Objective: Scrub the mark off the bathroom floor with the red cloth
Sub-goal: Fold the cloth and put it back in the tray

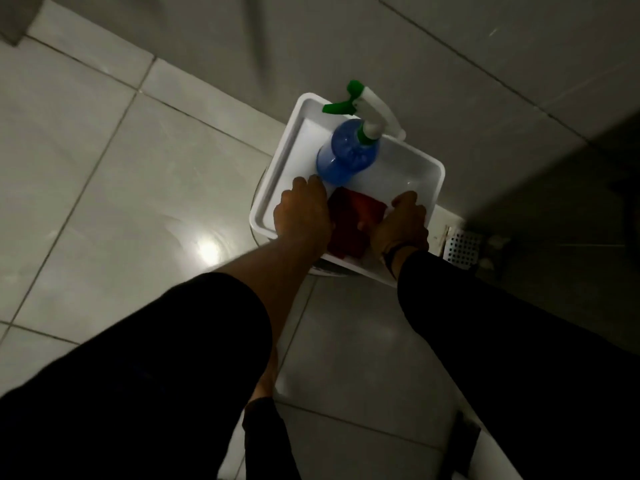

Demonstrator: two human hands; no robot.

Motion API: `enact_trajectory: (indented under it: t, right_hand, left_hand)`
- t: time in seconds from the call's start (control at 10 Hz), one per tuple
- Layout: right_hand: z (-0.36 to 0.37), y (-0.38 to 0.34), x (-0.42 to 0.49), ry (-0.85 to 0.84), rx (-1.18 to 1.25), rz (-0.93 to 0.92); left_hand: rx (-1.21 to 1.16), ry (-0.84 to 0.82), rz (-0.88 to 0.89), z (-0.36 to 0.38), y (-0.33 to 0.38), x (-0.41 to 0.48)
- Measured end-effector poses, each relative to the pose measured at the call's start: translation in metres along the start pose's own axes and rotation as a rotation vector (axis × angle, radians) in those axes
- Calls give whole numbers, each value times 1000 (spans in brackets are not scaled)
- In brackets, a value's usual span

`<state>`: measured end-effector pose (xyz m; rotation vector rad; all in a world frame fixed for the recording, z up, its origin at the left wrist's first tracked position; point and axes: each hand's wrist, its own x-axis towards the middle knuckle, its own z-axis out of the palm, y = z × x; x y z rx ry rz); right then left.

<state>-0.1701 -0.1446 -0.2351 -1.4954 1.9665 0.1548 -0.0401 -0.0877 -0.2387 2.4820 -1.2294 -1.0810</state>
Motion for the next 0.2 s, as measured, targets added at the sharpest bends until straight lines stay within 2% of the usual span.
enact_trajectory:
  t: [0.2]
  right_hand:
    - [-9, -8, -27, 46, 63, 48]
  left_hand:
    - [-129, 129, 59, -26, -3, -53]
